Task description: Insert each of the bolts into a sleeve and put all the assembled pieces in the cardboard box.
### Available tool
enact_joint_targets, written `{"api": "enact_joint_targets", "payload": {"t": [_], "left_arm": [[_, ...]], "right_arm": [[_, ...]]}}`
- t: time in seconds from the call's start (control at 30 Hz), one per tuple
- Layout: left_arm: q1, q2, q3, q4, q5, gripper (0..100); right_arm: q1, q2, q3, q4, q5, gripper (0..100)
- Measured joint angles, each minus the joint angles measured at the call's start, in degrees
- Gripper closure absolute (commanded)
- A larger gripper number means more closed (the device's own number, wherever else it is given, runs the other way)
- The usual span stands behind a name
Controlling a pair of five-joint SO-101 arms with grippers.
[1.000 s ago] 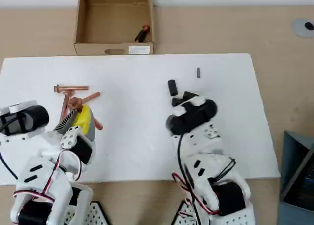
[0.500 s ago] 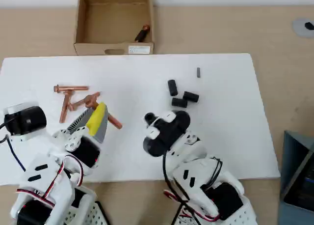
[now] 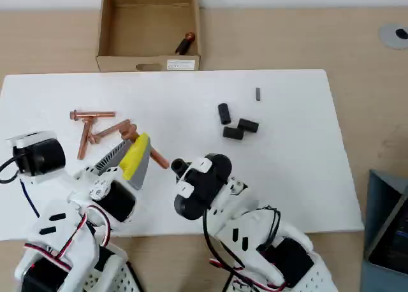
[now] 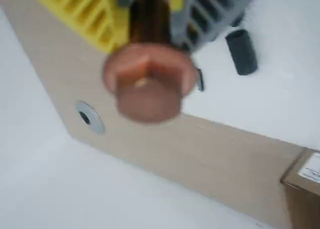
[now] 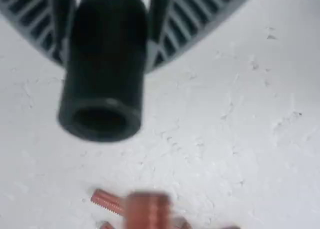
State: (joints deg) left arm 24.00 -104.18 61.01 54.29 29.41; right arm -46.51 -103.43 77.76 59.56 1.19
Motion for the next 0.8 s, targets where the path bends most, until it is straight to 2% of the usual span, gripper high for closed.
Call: {"api": "enact_joint_targets", "payload": {"t": [0.17, 0.53, 0.8], "left_arm": [[1.93, 0.0, 2.2, 0.0, 0.0, 100], [2.9, 0.0, 3.52, -0.09, 0.0, 100], [2.99, -0.18, 7.03, -5.45, -0.18, 100]], "right_arm": [[0.0, 0.0, 0.0, 0.0, 2.55, 98.9], [0.0, 0.0, 0.0, 0.0, 3.08, 98.9], [-2.55, 0.0, 0.0, 0.0, 3.08, 98.9]]}}
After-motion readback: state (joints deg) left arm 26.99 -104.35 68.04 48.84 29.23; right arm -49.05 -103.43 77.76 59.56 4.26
